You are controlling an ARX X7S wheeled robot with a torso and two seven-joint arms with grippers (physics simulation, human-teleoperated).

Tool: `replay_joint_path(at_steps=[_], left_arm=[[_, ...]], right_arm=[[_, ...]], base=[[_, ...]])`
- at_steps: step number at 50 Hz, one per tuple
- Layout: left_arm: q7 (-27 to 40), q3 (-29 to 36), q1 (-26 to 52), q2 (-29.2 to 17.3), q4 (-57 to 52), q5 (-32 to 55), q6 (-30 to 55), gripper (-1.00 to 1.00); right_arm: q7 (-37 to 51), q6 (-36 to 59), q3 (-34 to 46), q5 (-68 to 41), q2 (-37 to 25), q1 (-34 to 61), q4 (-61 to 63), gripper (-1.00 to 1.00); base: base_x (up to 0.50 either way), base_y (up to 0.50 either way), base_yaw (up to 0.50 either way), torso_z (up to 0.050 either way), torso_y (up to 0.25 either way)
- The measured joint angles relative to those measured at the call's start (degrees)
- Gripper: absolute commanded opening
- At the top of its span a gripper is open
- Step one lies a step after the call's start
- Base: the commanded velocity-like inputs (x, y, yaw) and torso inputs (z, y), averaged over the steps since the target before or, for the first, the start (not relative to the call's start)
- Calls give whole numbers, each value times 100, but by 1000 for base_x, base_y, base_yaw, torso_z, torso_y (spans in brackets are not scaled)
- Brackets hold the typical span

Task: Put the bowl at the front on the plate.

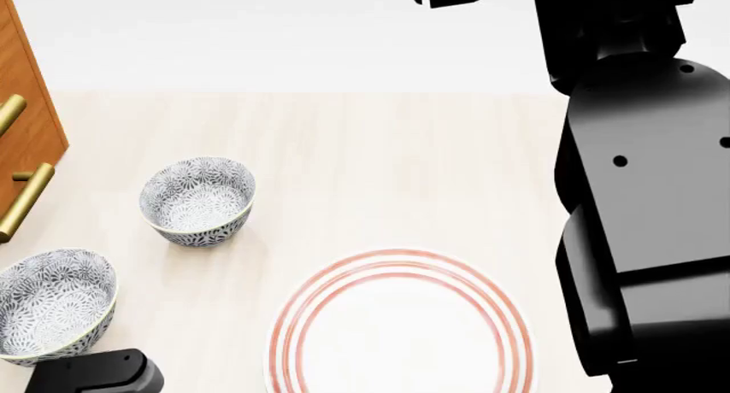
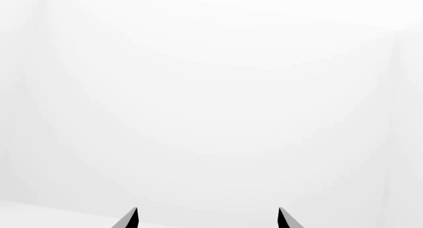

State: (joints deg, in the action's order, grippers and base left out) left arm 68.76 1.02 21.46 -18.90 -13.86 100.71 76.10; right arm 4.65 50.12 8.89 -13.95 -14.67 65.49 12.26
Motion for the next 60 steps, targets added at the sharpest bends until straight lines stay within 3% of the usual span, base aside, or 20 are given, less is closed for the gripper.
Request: replay_joint_path(at_steps=[5, 6, 21, 35, 60], left_arm=[[-117, 10, -51, -22, 34, -108, -42, 100], [-143, 12, -65, -27, 40, -133, -51, -100], [-1136, 169, -66, -200, -410, -1267, -144, -100], [-2751, 957, 269, -623, -1352, -3132, -1041, -100], [-4377, 2503, 1069, -1360, -1877, -5687, -2412, -100]], right_arm=[[3, -26, 5, -6, -13, -15, 0, 100], [5, -31, 7, -6, -16, -17, 0, 100], [22, -99, 30, -18, -48, -44, -20, 100], [50, -190, 39, -12, -72, -48, -92, 100], [106, -275, 8, -75, -79, -117, -91, 100]], base=[[0, 0, 0, 0, 0], [0, 0, 0, 0, 0], [0, 0, 0, 0, 0], [0, 0, 0, 0, 0], [0, 0, 0, 0, 0]])
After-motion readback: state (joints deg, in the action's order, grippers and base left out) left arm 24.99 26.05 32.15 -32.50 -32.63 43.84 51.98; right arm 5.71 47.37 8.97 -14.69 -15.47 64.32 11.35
